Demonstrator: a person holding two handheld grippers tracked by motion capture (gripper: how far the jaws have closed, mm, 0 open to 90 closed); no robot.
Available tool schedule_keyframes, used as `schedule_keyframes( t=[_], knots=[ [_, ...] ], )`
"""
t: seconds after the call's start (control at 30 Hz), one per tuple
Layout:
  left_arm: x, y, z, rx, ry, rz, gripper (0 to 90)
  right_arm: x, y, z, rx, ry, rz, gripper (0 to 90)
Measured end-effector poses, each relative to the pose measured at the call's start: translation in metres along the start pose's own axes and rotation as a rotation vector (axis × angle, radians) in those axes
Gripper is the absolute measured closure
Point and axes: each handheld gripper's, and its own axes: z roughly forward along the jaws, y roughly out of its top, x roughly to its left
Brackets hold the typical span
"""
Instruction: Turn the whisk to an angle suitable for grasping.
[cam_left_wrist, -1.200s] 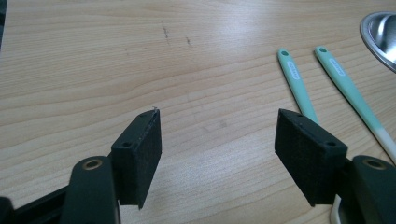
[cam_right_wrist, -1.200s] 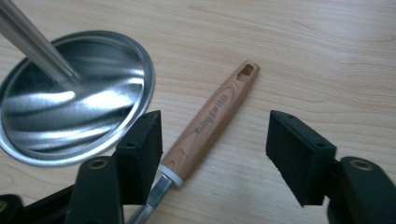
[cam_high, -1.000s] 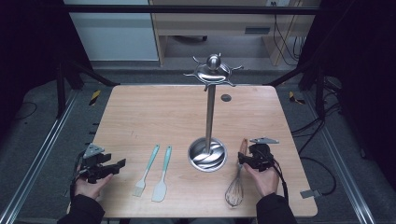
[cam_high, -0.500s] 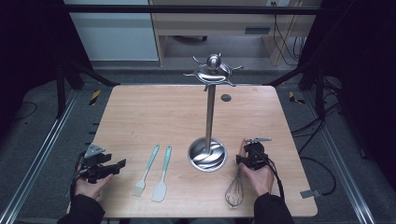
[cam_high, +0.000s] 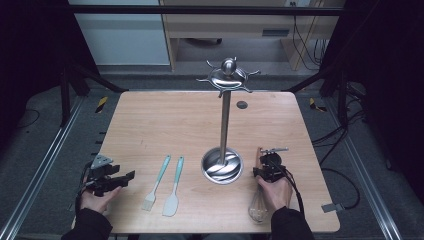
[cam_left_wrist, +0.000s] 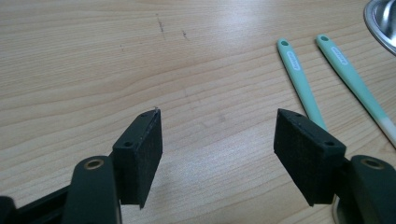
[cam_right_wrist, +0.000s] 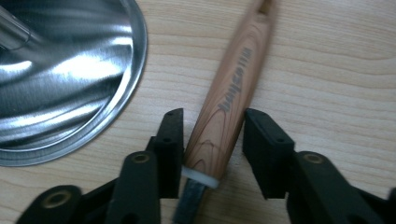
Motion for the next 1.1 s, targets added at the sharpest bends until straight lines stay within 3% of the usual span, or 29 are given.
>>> schedule_keyframes(
  t=[0.13, 0.33, 0.63, 0.83, 0.97, 1.0, 1.03, 1.1],
  knots=[
    [0.0, 0.0, 0.0, 0.002, 0.002, 0.002, 32.0, -0.002, 0.0, -0.002, 0.009, -0.005, -0.006, 65.8],
    [0.0, 0.0, 0.0, 0.002, -0.001, 0.0, 32.1, -0.005, 0.0, -0.004, 0.01, 0.01, 0.002, 63.1],
    [0.0, 0.0, 0.0, 0.008, 0.0, 0.004, 32.4, -0.005, 0.0, -0.001, 0.052, 0.006, 0.002, 66.1],
    [0.0, 0.0, 0.0, 0.008, -0.003, 0.005, 32.6, -0.01, -0.001, -0.003, 0.068, 0.04, -0.045, 68.0],
    [0.0, 0.0, 0.0, 0.01, -0.005, 0.005, 32.6, -0.012, -0.003, -0.004, 0.063, 0.047, -0.063, 66.6],
    [0.0, 0.0, 0.0, 0.011, -0.004, 0.007, 32.6, -0.012, -0.004, -0.005, 0.061, 0.046, -0.065, 62.4],
    [0.0, 0.0, 0.0, 0.011, -0.005, 0.008, 32.6, -0.012, -0.003, -0.007, 0.055, 0.042, -0.056, 58.3],
    [0.0, 0.0, 0.0, 0.012, -0.006, 0.008, 32.6, -0.013, -0.003, -0.011, 0.034, 0.047, -0.049, 58.9]
  ],
)
